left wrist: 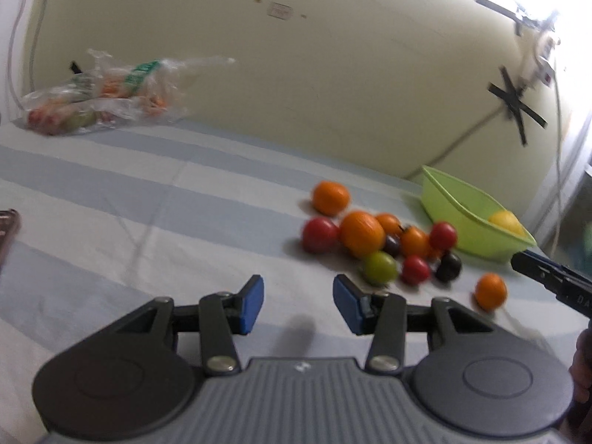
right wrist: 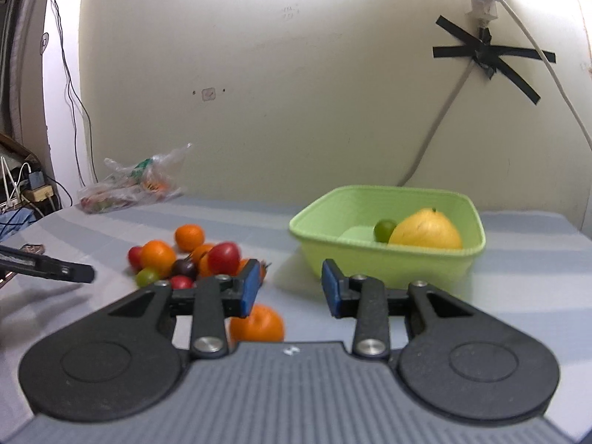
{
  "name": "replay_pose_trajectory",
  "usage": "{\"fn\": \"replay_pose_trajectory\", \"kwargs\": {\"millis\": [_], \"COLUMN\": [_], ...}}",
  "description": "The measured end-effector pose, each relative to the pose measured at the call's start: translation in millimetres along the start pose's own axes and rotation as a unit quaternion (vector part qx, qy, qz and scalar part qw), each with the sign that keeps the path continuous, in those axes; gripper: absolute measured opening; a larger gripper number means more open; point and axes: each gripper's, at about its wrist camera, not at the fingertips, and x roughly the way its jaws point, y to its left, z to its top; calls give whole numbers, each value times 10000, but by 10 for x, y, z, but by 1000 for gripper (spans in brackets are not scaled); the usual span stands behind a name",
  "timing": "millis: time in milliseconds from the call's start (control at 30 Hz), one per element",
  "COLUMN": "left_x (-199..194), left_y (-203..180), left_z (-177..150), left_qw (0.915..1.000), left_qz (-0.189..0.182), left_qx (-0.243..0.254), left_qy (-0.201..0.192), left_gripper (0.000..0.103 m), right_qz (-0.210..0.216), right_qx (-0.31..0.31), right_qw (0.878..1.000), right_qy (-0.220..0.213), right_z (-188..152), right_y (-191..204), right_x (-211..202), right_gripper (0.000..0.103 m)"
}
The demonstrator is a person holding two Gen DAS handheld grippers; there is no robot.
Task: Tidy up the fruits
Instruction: 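Grasp an orange mandarin with the right gripper while the left gripper grasps a green tomato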
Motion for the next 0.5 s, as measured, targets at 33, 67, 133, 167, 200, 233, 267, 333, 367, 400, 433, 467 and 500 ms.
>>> {"fn": "replay_pose_trajectory", "kwargs": {"millis": [33, 67, 133, 167, 200, 233, 267, 333, 367, 400, 433, 467, 500], "left_x": [-3, 15, 32, 24, 26, 36, 52, 102, 134, 163, 198, 230, 257], "left_y": [-28, -75, -159, -208, -250, -288, -324, -372, -391, -418, -441, -463, -474], "left_z": [-40, -44, -36, -44, -43, -41, -39, -25, -17, -5, 6, 18, 29], "left_qw": [10000, 9999, 9994, 9991, 9987, 9984, 9981, 9976, 9975, 9973, 9972, 9971, 9970], "left_qz": [-49, -103, -214, -248, -280, -309, -328, -351, -357, -362, -374, -396, -426], "left_qx": [61, 129, 280, 351, 418, 477, 526, 589, 611, 635, 651, 653, 646], "left_qy": [14, 26, 1, -24, -49, -68, -73, -43, -21, 6, 38, 67, 86], "left_gripper": [42, 42, 42, 42, 42, 42, 42, 42, 42, 42, 42, 43, 42], "right_qz": [3, 21, 64, 63, 49, 33, 29, 51, 43, 47, 67, 98, 131], "right_qx": [51, 117, 218, 237, 251, 276, 347, 488, 543, 590, 619, 613, 588], "right_qw": [10000, 9999, 9997, 9996, 9995, 9995, 9992, 9984, 9981, 9978, 9975, 9975, 9976], "right_qy": [8, 24, 115, 161, 169, 179, 210, 274, 287, 306, 326, 331, 331], "right_z": [-19, -34, -63, -83, -84, -86, -90, -99, -104, -109, -108, -111, -112], "right_y": [16, 25, 42, 64, 69, 68, 54, 22, 11, 1, -5, -2, 5], "right_x": [-34, -61, -80, -88, -86, -82, -75, -66, -66, -61, -55, -56, -59], "right_gripper": [39, 39, 39, 39, 39, 40, 40, 40, 41, 42, 46, 48, 49]}}
